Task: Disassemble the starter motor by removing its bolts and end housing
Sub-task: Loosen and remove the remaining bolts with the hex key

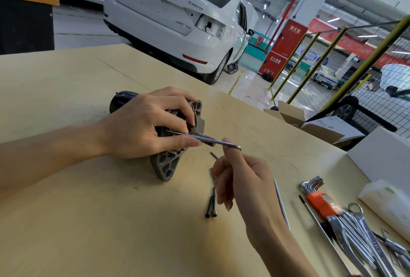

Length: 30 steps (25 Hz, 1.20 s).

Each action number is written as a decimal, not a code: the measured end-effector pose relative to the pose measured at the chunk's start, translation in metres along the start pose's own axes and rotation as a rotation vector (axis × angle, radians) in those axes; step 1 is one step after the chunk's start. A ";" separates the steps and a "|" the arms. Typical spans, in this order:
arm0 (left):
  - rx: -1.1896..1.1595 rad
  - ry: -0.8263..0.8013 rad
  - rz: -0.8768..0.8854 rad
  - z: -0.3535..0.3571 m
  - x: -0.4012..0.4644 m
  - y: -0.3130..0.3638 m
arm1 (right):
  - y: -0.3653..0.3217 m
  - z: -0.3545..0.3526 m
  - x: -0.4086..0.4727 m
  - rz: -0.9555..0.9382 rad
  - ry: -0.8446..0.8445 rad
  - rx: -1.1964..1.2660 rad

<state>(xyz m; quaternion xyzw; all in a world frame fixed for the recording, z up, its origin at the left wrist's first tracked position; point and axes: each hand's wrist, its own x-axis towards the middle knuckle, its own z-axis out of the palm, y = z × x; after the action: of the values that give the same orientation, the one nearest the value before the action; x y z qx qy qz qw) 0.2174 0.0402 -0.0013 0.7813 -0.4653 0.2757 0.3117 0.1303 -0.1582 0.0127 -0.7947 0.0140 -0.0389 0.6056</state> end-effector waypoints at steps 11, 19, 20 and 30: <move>-0.003 -0.004 0.012 0.000 0.000 -0.001 | -0.003 -0.003 -0.002 -0.097 -0.064 0.221; 0.005 -0.009 0.009 0.000 0.000 0.000 | -0.001 -0.002 -0.002 -0.129 -0.039 0.142; 0.006 -0.009 0.009 0.000 0.000 0.000 | -0.001 -0.002 -0.002 -0.130 -0.040 0.134; -0.005 -0.001 0.000 0.000 0.000 0.000 | -0.001 0.000 -0.004 -0.194 -0.027 0.070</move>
<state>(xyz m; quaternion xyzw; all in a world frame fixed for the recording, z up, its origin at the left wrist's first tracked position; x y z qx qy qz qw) 0.2171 0.0402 -0.0016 0.7804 -0.4663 0.2742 0.3136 0.1267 -0.1575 0.0131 -0.7713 -0.0723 -0.0871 0.6263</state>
